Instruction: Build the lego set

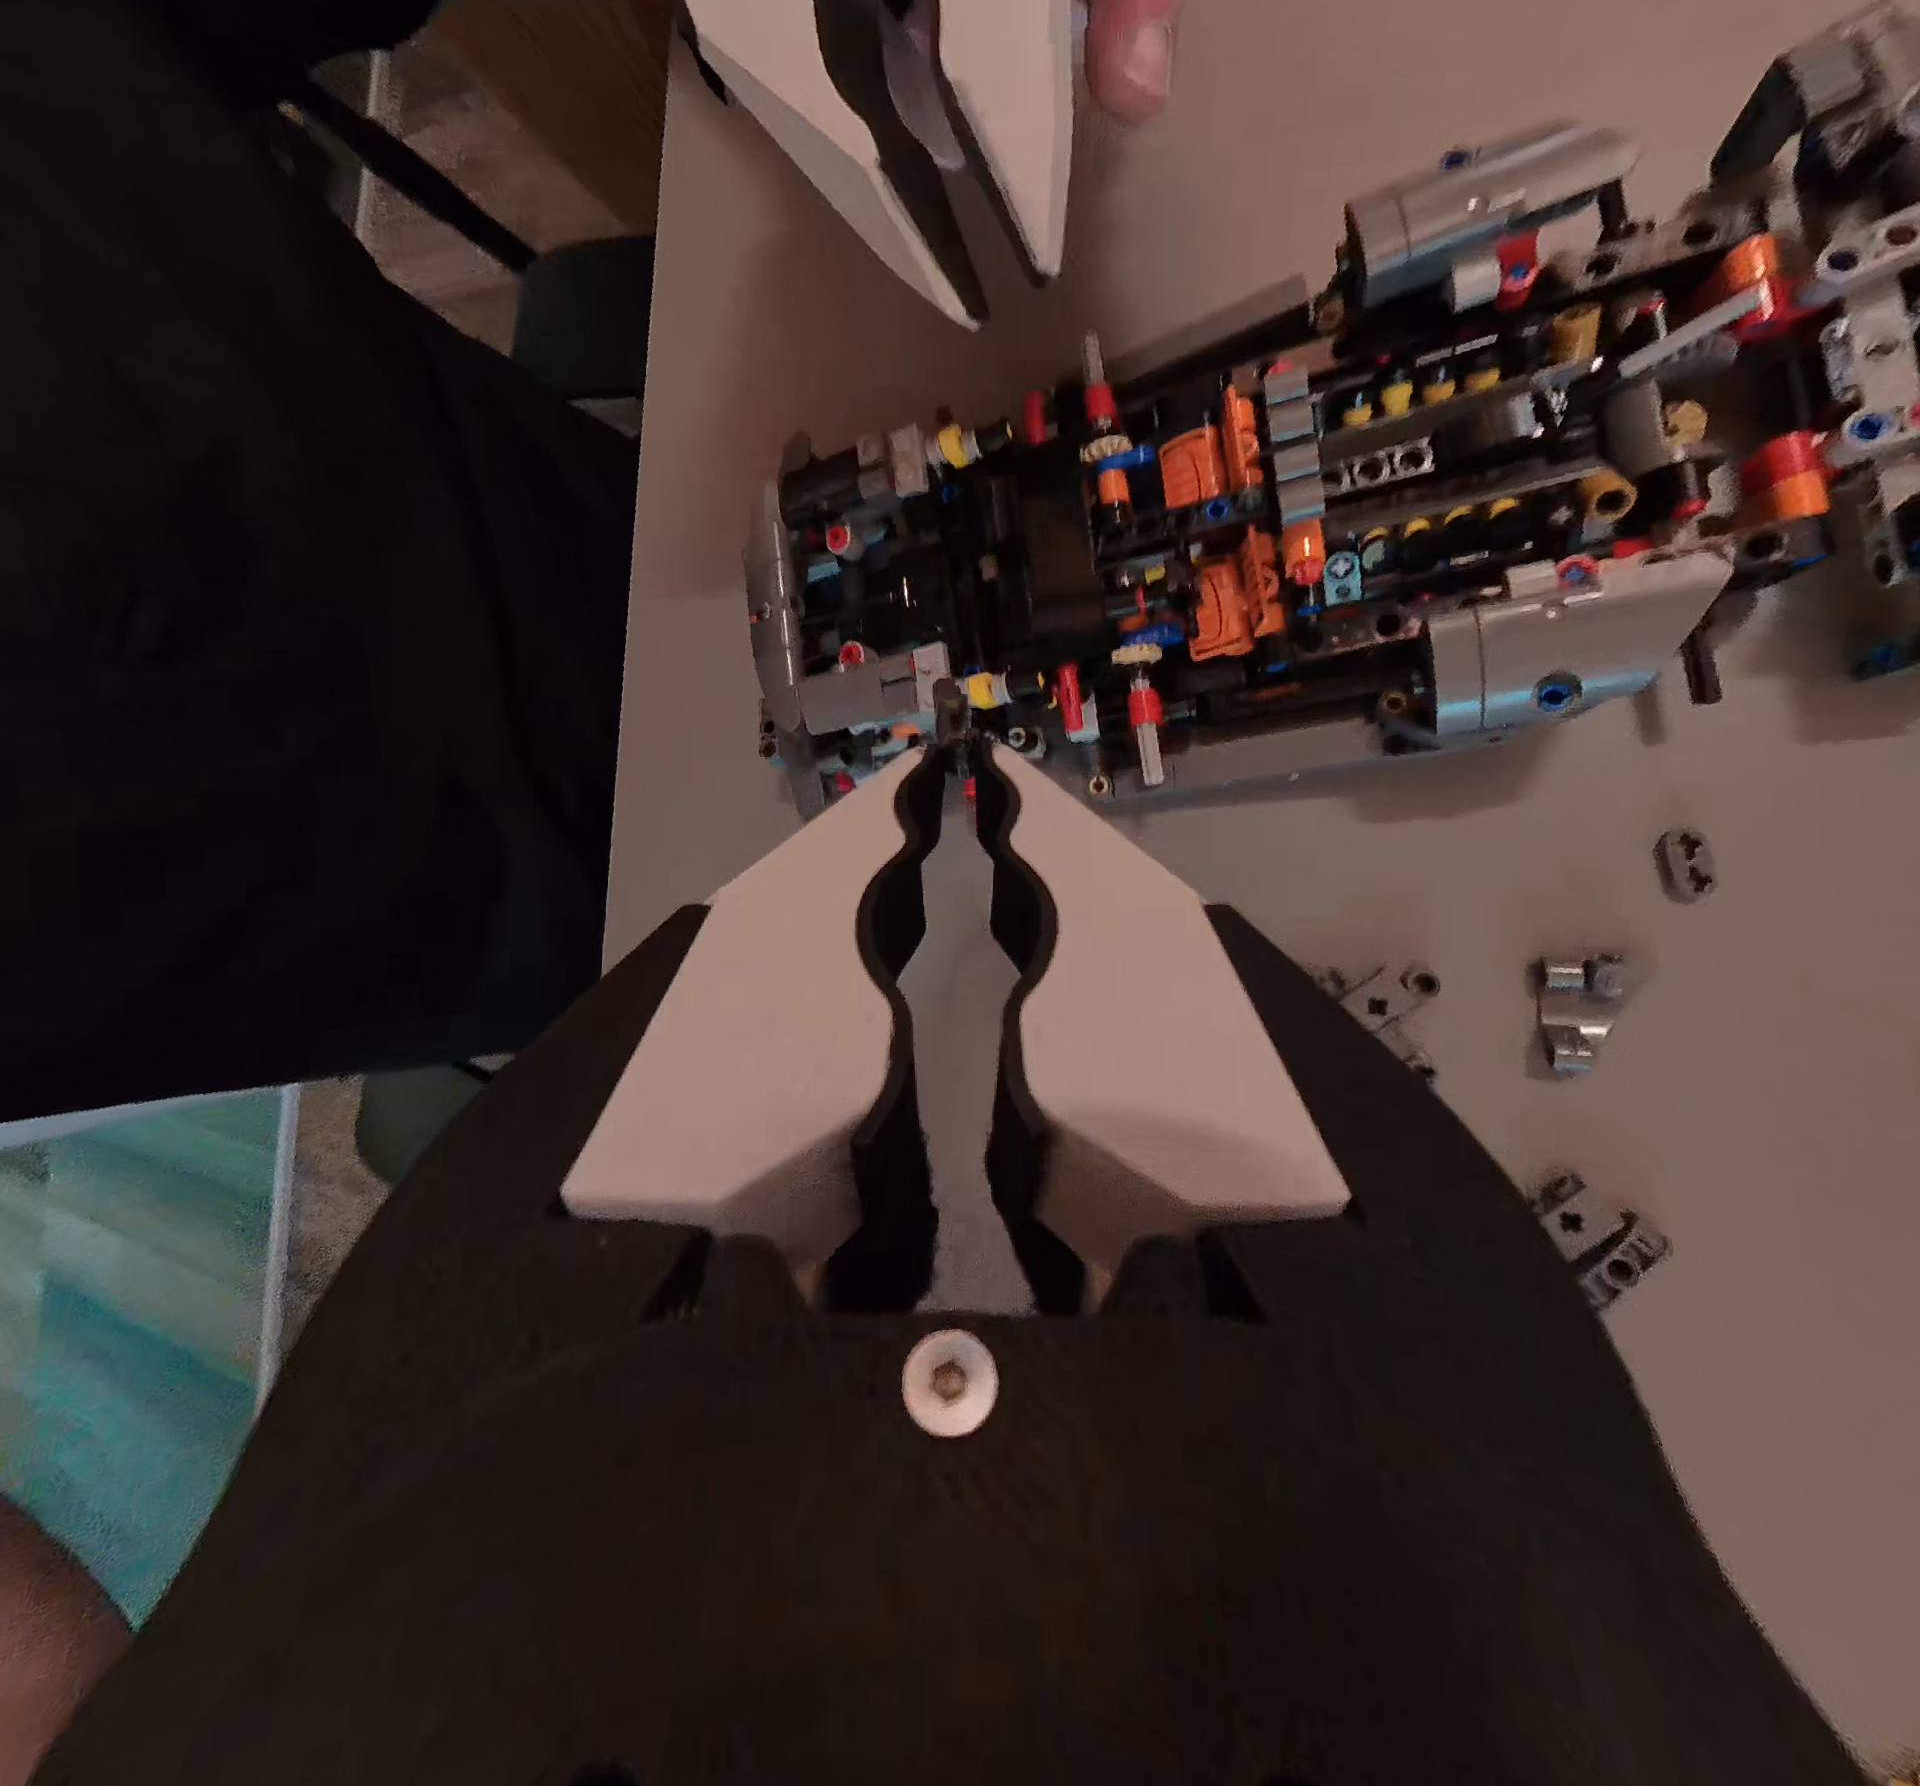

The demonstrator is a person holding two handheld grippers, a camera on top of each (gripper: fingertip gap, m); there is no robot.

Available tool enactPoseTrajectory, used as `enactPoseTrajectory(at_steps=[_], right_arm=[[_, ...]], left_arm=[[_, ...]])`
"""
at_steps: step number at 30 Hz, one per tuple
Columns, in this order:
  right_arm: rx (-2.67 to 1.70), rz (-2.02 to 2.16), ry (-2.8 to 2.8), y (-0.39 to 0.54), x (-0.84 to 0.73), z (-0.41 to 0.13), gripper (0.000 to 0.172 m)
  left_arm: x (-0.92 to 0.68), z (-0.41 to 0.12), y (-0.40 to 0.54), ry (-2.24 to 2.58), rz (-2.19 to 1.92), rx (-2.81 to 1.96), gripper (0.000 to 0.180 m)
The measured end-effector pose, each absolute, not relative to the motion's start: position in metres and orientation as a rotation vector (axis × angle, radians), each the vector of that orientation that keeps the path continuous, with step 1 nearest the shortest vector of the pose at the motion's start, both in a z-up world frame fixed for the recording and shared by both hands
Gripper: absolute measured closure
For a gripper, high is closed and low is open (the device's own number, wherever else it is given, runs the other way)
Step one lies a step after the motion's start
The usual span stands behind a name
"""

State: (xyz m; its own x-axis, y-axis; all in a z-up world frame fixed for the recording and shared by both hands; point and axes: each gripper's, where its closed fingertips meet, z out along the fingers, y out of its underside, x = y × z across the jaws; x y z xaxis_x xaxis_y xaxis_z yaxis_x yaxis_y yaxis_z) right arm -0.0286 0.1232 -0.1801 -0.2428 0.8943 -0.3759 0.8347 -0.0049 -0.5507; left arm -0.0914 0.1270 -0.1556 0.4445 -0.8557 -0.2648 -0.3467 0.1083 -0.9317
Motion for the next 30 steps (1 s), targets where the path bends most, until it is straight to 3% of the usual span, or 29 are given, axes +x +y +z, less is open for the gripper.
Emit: enactPoseTrajectory(at_steps=[22,30], right_arm=[[-1.982,1.061,-2.553,0.102,-0.037,-0.203,0.169],[-2.001,1.015,-2.651,0.101,-0.039,-0.208,0.169]], left_arm=[[-0.069,-0.171,0.097,1.338,-0.411,-1.368,0.172],[-0.050,-0.186,0.078,1.473,-0.314,-1.274,0.164]])
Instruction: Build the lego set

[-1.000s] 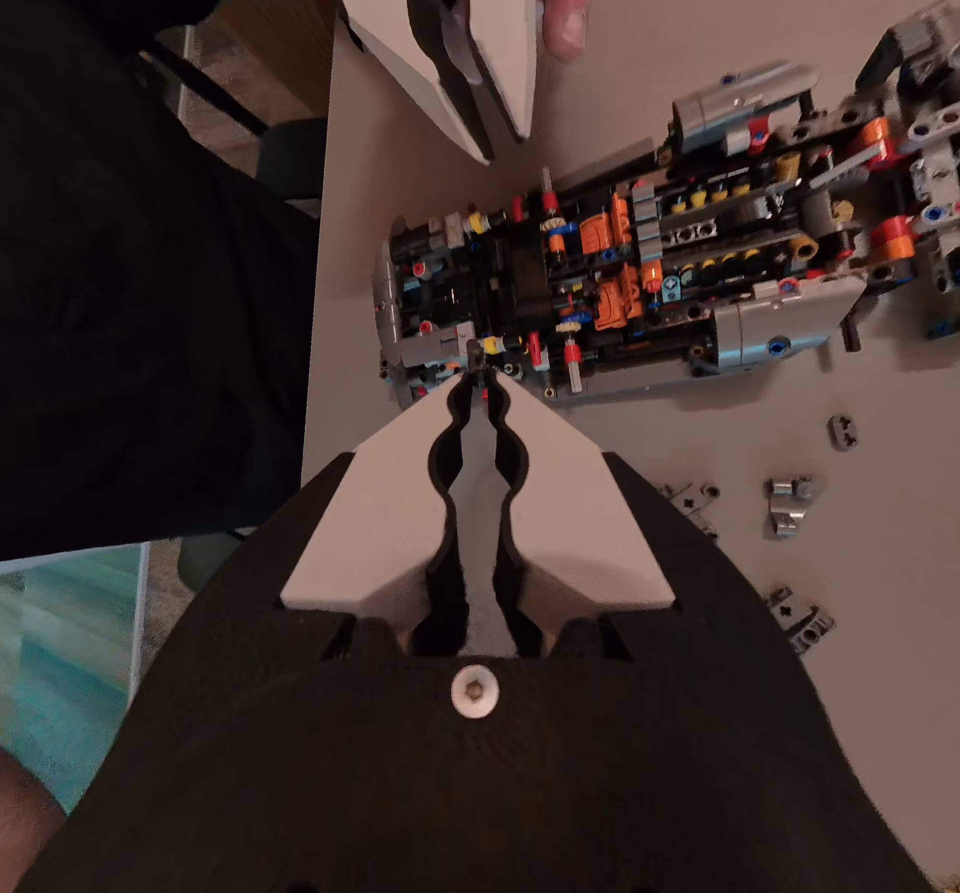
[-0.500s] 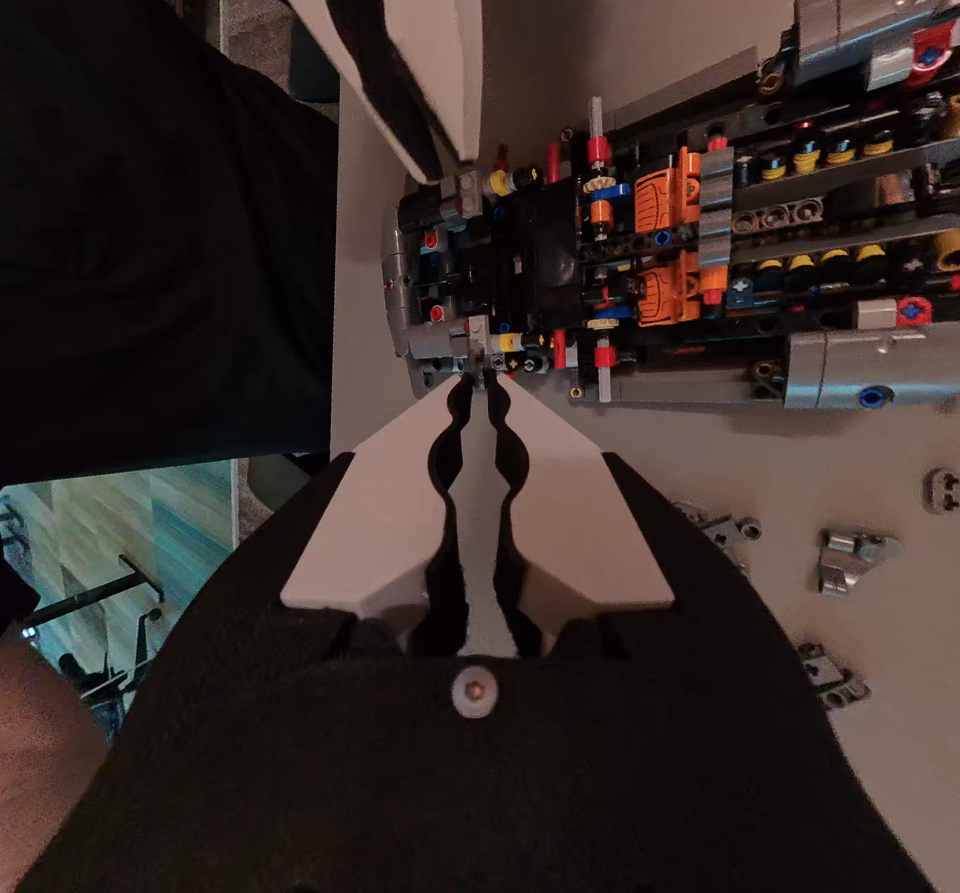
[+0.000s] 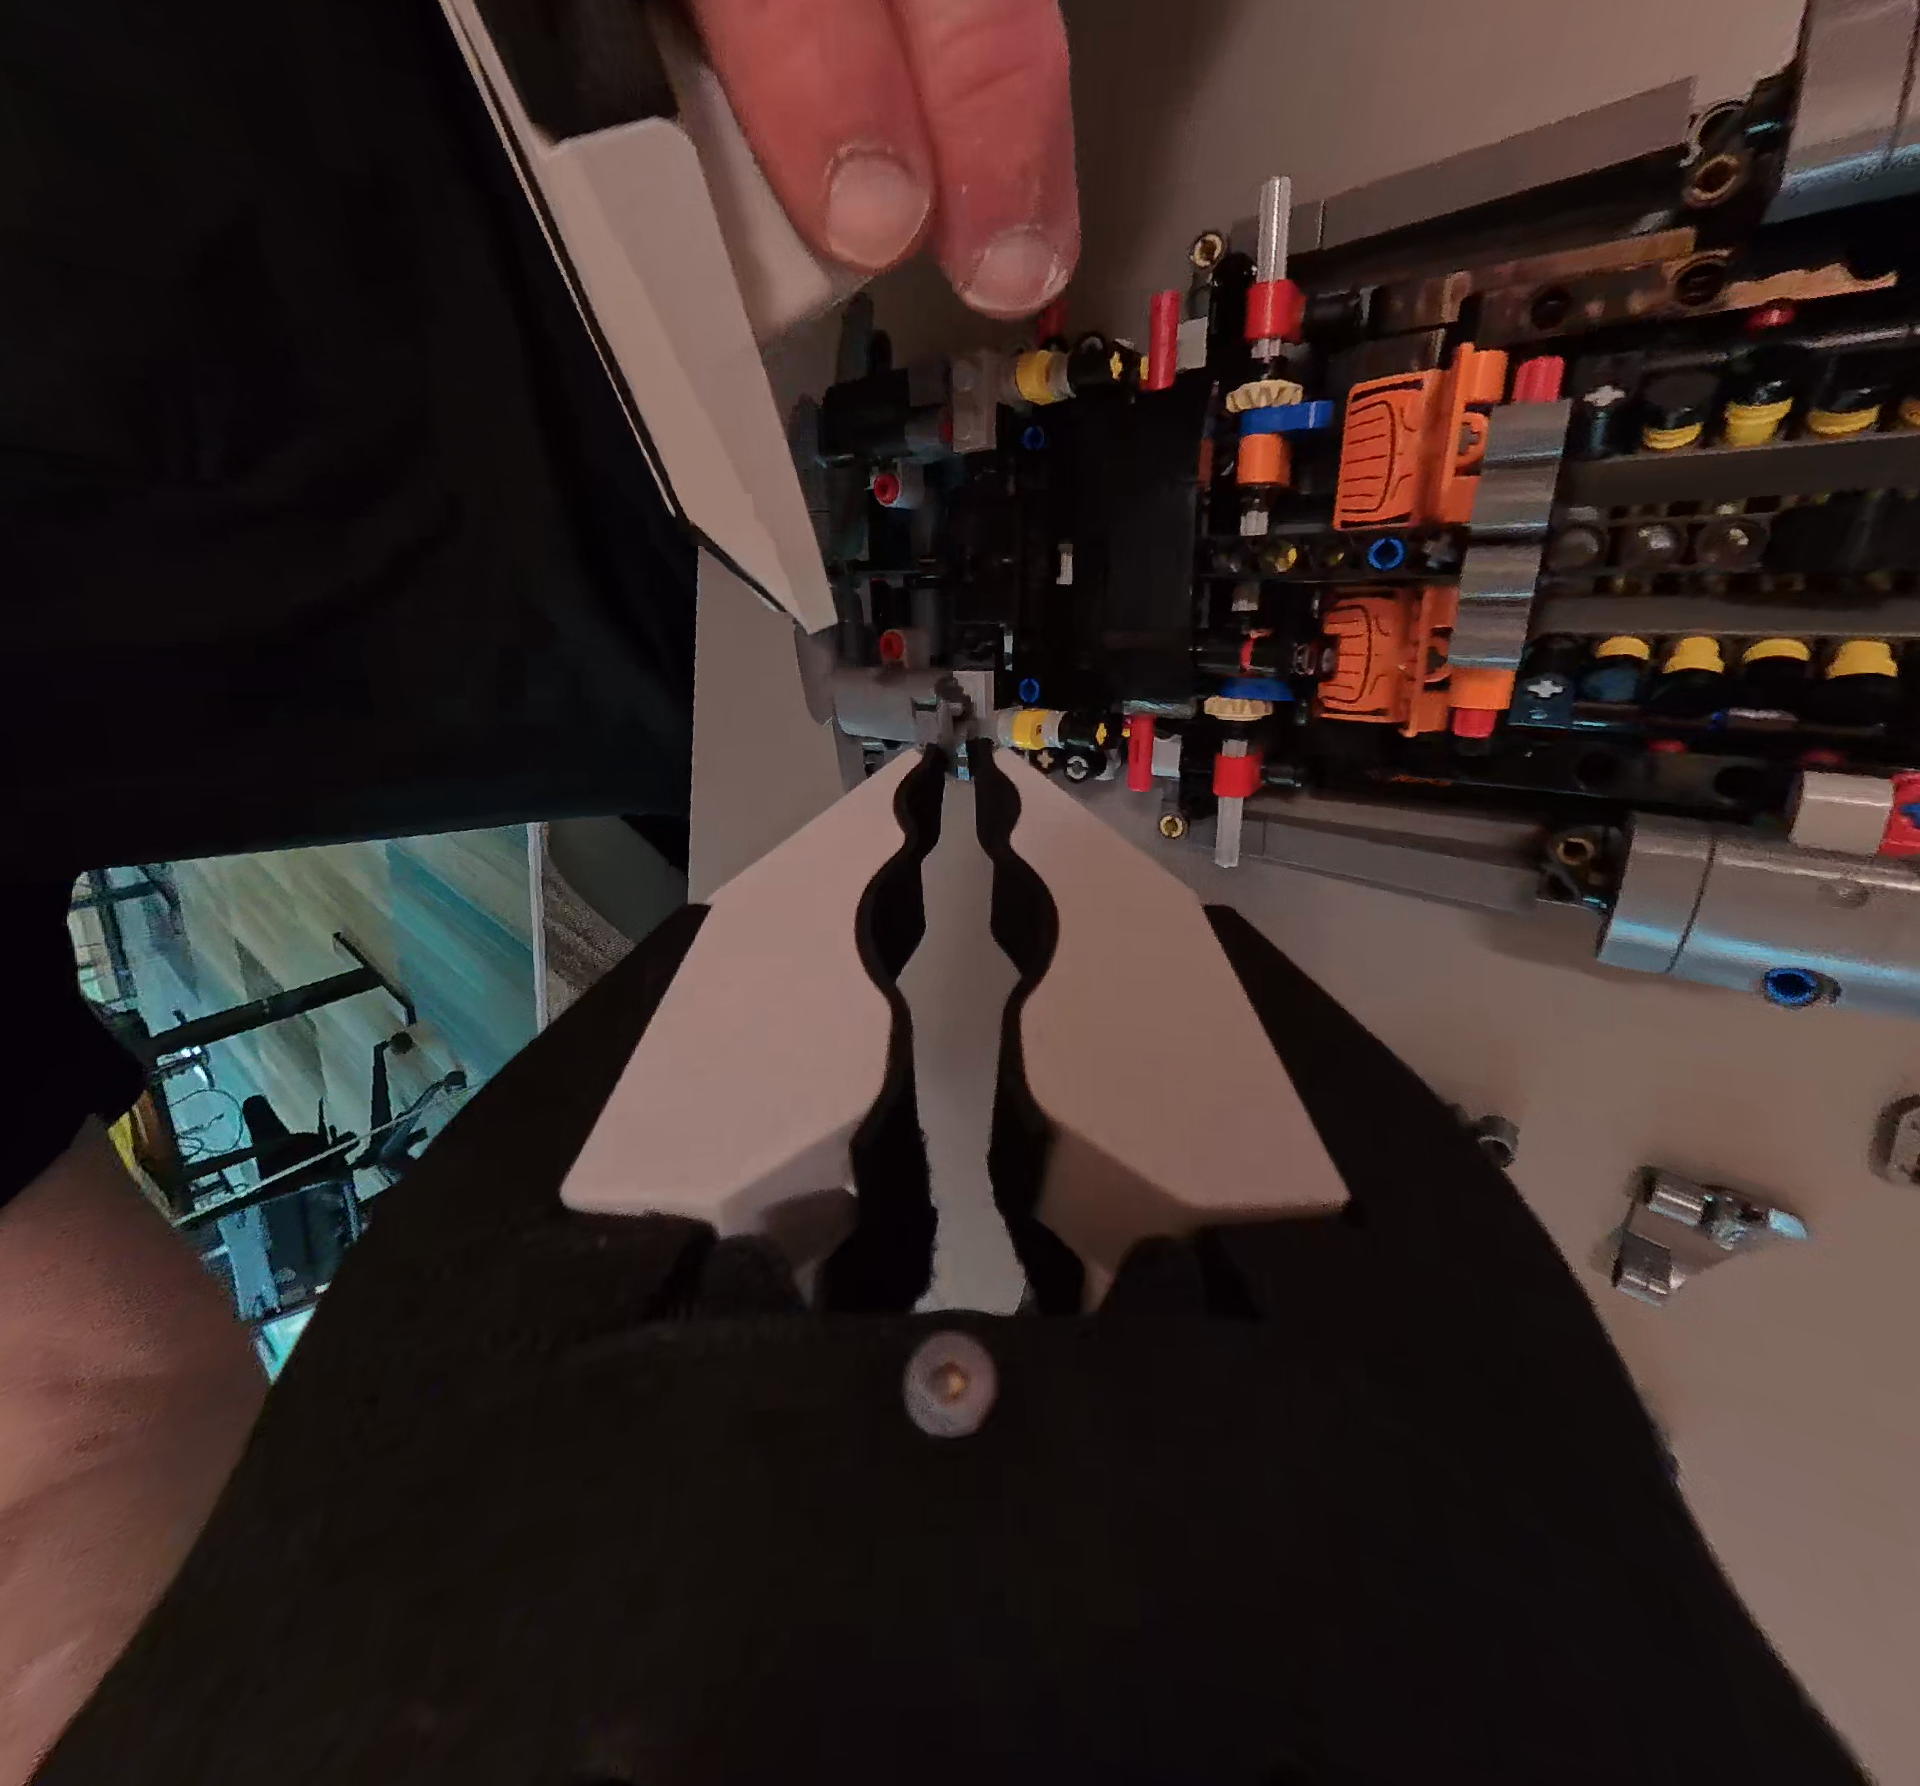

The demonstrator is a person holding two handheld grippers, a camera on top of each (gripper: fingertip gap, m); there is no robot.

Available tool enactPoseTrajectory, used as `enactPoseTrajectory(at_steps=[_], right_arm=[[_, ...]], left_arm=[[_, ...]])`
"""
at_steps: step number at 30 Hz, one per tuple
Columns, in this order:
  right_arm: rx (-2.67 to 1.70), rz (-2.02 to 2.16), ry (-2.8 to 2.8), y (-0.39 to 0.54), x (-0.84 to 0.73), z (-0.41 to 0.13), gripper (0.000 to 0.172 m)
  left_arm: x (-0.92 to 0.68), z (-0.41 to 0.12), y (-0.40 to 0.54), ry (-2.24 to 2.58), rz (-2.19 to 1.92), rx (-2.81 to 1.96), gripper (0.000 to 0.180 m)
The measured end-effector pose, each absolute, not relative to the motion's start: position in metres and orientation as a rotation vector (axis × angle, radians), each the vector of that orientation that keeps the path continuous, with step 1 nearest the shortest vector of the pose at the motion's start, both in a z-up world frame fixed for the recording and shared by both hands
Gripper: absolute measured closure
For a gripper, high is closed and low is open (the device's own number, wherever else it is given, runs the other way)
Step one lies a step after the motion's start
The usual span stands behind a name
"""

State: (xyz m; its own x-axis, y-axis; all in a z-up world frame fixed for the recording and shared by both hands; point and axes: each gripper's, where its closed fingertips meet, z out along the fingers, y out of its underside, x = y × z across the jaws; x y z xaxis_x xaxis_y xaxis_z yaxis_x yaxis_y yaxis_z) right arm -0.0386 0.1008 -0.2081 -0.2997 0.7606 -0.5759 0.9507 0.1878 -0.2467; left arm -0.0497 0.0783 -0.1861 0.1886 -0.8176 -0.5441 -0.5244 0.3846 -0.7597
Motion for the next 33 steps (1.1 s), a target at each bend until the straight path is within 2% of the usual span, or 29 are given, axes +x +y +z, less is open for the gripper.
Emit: enactPoseTrajectory(at_steps=[12,33], right_arm=[[1.577,-0.830,2.092,0.100,-0.039,-0.211,0.169],[1.585,-0.749,2.154,0.107,-0.036,-0.216,0.165]], left_arm=[[-0.039,-0.208,0.080,1.564,-0.253,-1.321,0.157],[-0.037,-0.216,0.087,1.564,-0.288,-1.395,0.166]])
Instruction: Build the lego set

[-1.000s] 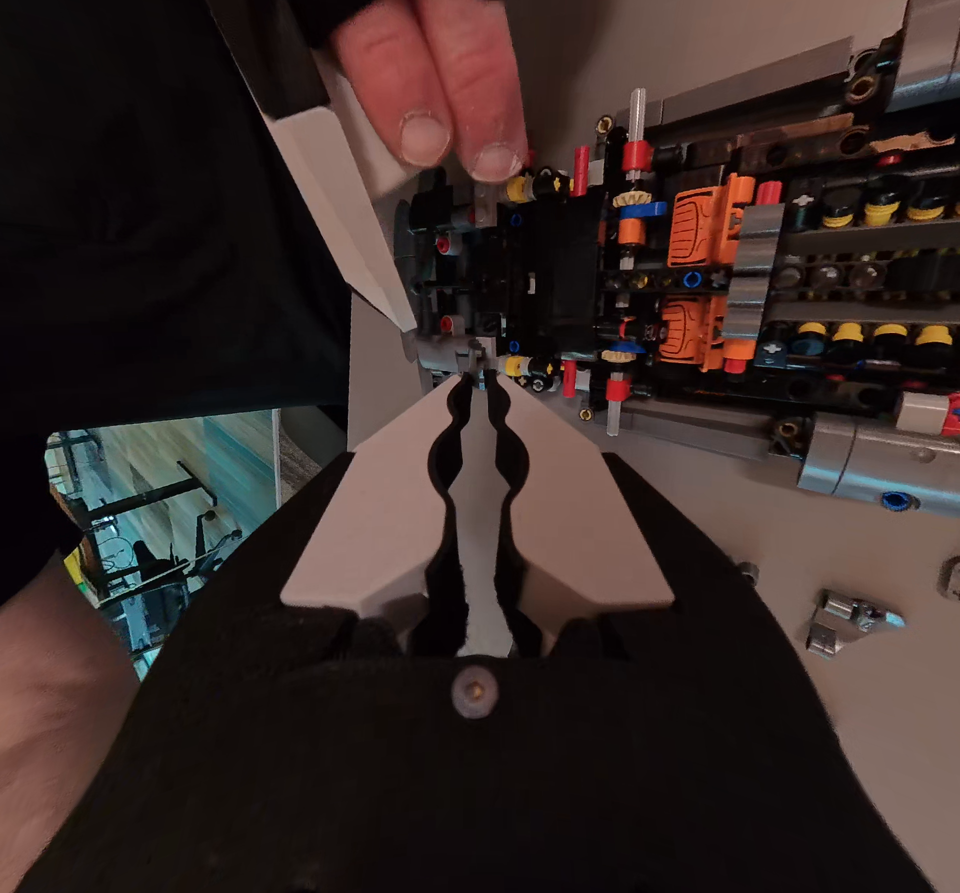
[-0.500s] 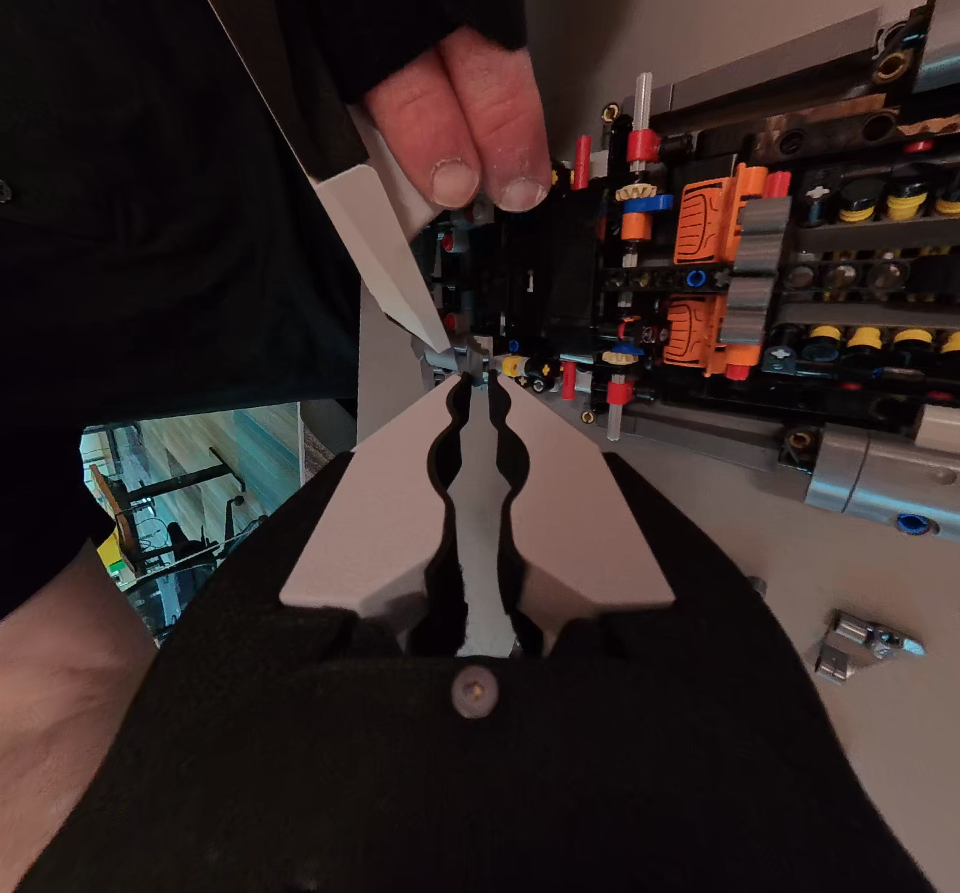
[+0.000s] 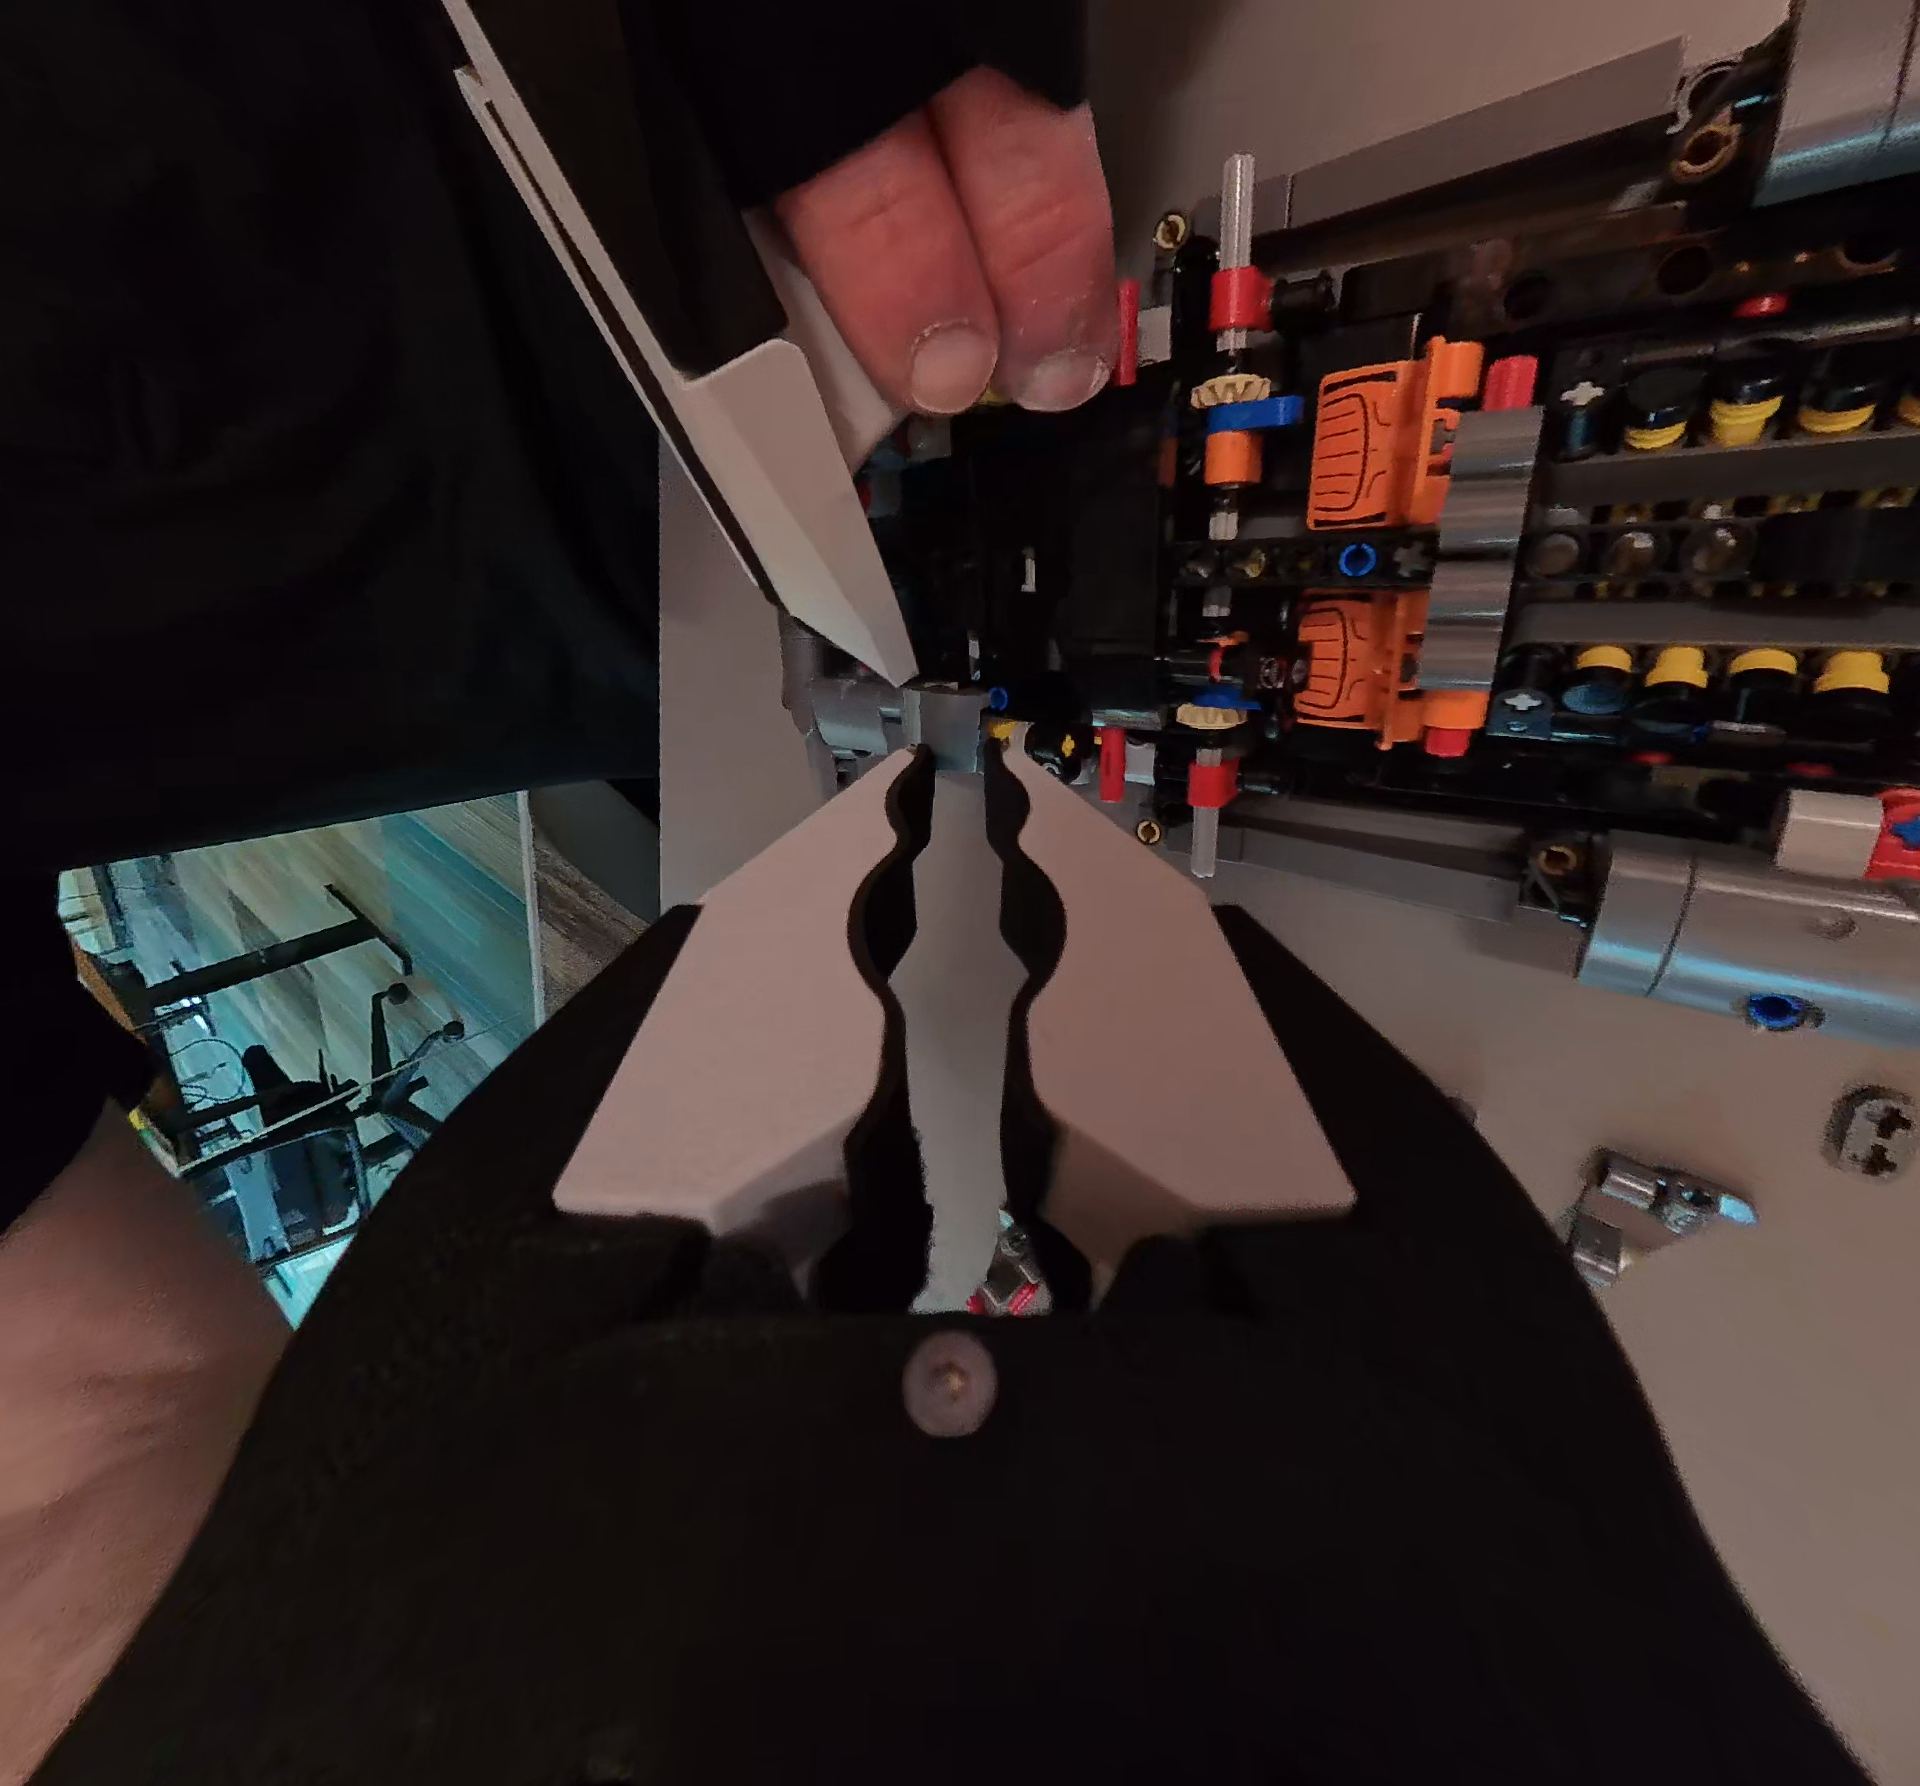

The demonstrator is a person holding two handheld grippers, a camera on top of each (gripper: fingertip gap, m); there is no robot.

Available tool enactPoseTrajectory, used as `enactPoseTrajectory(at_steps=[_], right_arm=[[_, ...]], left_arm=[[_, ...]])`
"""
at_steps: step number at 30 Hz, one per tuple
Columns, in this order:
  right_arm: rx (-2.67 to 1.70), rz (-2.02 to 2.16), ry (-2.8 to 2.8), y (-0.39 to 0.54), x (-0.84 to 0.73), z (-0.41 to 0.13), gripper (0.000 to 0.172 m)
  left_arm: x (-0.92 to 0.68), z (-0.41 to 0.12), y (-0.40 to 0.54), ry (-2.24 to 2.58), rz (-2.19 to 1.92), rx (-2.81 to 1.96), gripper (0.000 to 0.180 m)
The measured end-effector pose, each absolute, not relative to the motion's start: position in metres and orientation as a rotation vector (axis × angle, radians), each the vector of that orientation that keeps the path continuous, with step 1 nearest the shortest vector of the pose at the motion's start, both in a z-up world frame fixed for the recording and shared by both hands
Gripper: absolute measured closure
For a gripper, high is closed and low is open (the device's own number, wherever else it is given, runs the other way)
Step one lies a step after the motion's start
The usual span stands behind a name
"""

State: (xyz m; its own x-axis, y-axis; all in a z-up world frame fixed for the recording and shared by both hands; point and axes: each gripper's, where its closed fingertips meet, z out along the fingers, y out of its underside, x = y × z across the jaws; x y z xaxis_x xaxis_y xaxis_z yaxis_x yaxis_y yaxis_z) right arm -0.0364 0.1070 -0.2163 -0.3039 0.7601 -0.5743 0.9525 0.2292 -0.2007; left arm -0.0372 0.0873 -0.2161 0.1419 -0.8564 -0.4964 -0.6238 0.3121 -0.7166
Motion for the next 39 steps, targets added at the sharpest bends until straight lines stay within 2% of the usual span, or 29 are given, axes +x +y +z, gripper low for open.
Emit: enactPoseTrajectory(at_steps=[39], right_arm=[[1.722,-0.739,2.274,0.117,-0.026,-0.218,0.163]], left_arm=[[-0.024,-0.219,0.094,1.674,-0.211,-1.347,0.161]])
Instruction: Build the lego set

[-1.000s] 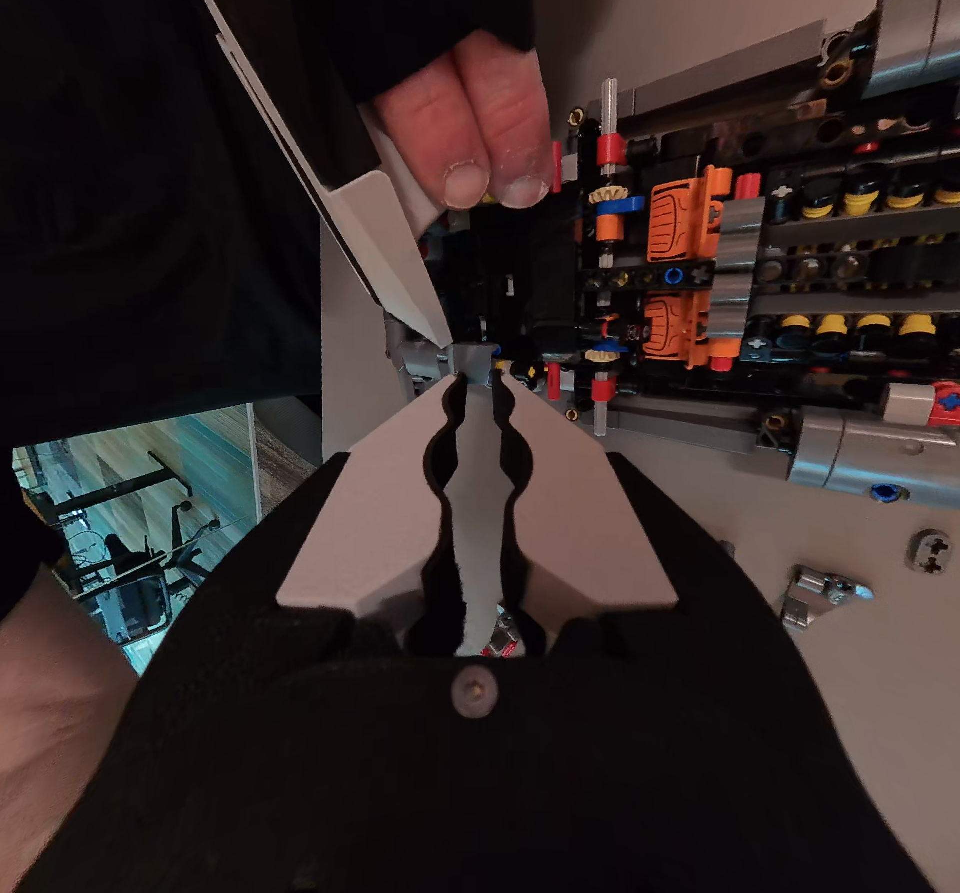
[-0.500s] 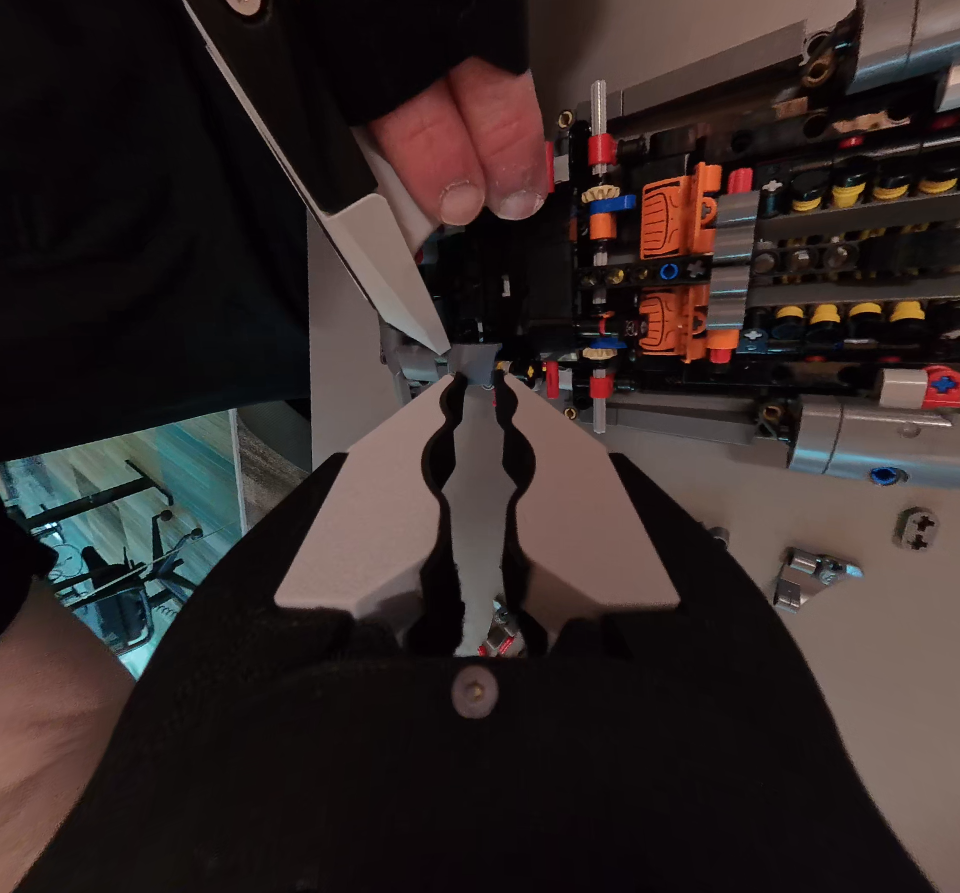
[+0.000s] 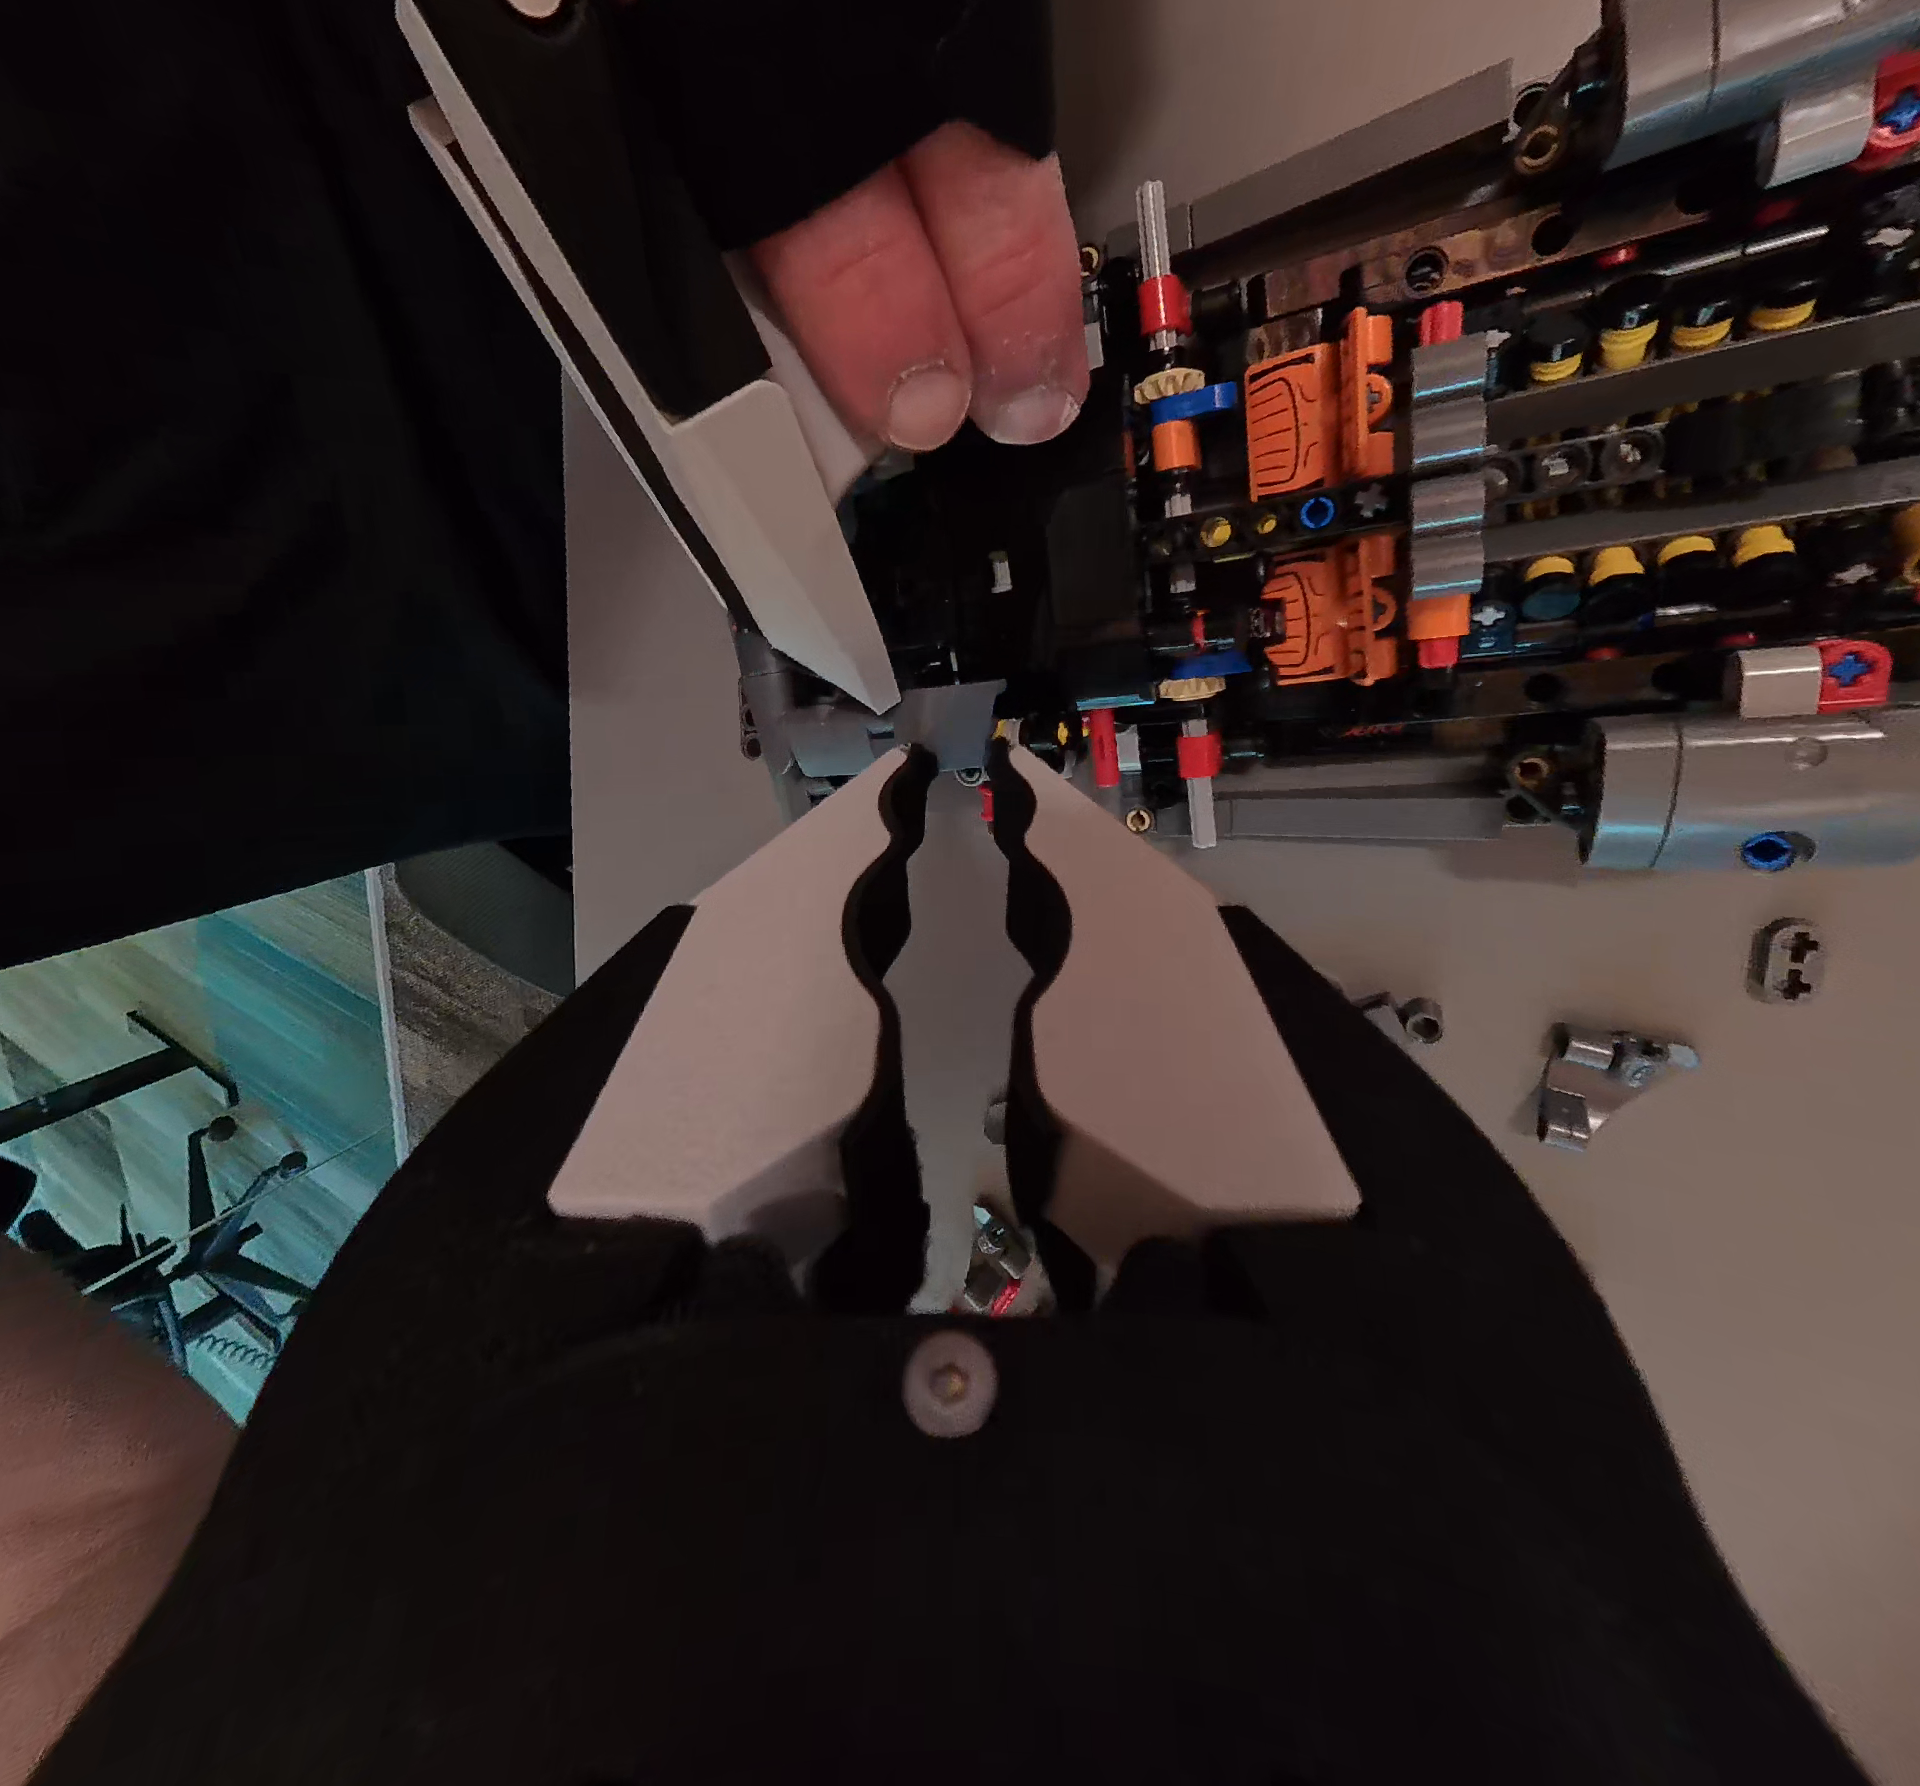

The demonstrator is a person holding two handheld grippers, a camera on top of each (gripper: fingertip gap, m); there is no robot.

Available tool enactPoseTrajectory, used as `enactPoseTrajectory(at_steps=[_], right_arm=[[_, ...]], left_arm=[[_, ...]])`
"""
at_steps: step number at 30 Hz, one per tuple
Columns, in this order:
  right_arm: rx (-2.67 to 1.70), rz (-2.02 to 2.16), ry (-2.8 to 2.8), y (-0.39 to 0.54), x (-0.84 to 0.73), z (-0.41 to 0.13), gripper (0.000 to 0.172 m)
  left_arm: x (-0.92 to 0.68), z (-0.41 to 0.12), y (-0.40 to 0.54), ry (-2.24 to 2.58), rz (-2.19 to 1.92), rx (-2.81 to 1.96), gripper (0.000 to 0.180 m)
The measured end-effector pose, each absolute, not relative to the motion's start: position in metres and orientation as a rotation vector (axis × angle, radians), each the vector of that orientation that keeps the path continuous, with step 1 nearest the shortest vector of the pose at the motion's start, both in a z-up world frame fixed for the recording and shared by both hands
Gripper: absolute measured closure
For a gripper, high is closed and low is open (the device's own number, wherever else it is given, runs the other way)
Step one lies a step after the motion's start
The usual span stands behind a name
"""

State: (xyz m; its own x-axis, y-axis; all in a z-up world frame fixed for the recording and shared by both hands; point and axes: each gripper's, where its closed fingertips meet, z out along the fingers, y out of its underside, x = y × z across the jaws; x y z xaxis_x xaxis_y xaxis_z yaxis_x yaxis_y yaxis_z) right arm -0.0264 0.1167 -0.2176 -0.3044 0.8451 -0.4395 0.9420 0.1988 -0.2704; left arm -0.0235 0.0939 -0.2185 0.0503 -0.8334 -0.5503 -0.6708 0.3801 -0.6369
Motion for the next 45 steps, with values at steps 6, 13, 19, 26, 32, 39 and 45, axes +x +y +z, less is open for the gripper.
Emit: enactPoseTrajectory(at_steps=[6,13,19,26,32,39,45], right_arm=[[1.758,-0.718,2.322,0.119,-0.025,-0.218,0.161],[1.853,-0.767,2.336,0.121,-0.024,-0.217,0.161],[1.941,-0.855,2.328,0.122,-0.021,-0.217,0.161],[2.000,-0.935,2.338,0.123,-0.019,-0.217,0.161],[2.002,-0.977,2.313,0.124,-0.017,-0.218,0.161],[2.005,-1.002,2.313,0.124,-0.016,-0.219,0.161],[1.997,-1.007,2.312,0.125,-0.015,-0.219,0.161]], left_arm=[[-0.023,-0.219,0.095,1.673,-0.202,-1.343,0.160],[-0.020,-0.220,0.097,1.689,-0.179,-1.332,0.159],[-0.019,-0.220,0.098,1.706,-0.151,-1.318,0.158],[-0.017,-0.221,0.099,1.720,-0.138,-1.316,0.157],[-0.014,-0.222,0.100,1.728,-0.140,-1.323,0.157],[-0.014,-0.223,0.099,1.734,-0.172,-1.340,0.154],[-0.013,-0.223,0.100,1.735,-0.192,-1.346,0.153]])
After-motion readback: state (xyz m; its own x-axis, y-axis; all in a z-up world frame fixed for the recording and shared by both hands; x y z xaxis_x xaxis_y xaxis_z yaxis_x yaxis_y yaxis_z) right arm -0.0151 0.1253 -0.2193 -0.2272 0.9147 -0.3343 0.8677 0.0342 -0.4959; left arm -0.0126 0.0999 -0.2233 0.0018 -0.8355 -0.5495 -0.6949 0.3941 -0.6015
